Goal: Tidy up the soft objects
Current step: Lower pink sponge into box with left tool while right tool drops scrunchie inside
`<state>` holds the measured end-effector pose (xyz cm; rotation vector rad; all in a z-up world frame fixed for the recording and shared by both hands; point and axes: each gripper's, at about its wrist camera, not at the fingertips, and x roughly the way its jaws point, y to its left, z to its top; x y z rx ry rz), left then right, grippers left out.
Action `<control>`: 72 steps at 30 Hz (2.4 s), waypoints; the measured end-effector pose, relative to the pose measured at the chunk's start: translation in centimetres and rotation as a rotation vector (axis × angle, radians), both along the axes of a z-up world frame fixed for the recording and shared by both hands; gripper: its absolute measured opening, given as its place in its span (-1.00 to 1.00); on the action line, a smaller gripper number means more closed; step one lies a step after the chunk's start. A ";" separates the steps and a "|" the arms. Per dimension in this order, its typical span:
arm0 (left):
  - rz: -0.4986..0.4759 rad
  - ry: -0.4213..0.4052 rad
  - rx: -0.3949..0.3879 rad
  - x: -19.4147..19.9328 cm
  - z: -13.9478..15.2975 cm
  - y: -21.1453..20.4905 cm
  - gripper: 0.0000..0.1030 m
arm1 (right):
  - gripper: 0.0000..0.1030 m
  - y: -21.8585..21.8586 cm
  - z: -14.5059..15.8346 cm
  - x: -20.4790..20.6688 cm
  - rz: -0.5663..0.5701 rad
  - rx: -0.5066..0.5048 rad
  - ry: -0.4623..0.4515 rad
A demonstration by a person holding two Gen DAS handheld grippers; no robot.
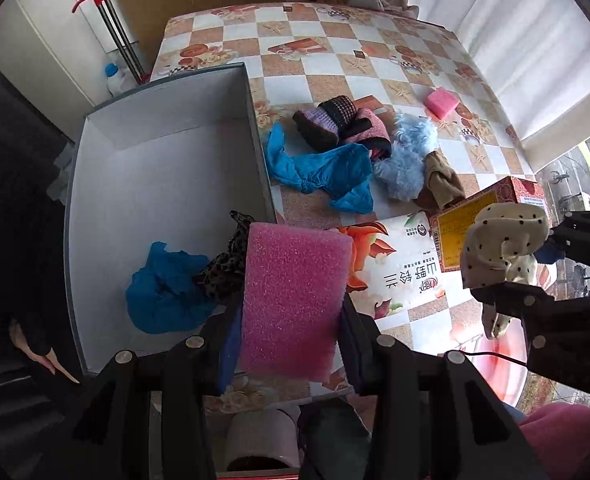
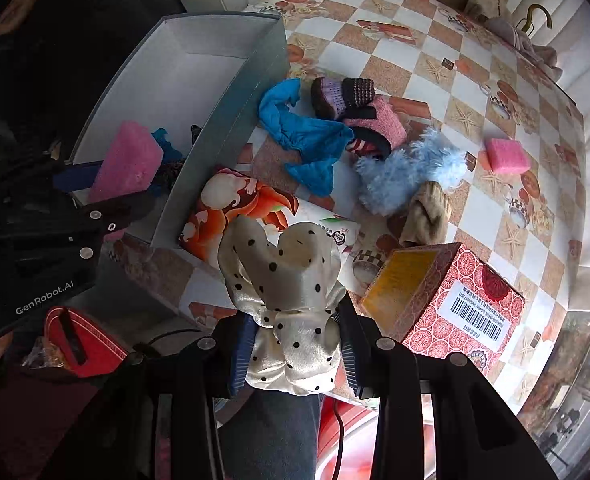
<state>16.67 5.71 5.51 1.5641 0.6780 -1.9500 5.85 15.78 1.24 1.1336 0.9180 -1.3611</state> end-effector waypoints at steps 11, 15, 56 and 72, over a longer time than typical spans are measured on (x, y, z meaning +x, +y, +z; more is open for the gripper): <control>0.122 -0.020 -0.021 2.8 -1.1 -2.5 -0.10 | -0.25 -5.1 1.4 2.2 0.059 -0.023 0.011; 0.151 -0.026 -0.032 3.4 -1.5 -3.2 -0.10 | -0.25 -6.6 1.7 3.1 0.090 -0.032 0.022; 0.304 -0.094 0.020 5.7 -5.4 -8.3 -0.10 | -0.25 -16.0 0.9 7.2 0.202 -0.039 0.021; 0.327 -0.101 0.035 6.0 -5.7 -8.7 -0.10 | -0.25 -17.1 0.5 8.1 0.223 -0.043 0.007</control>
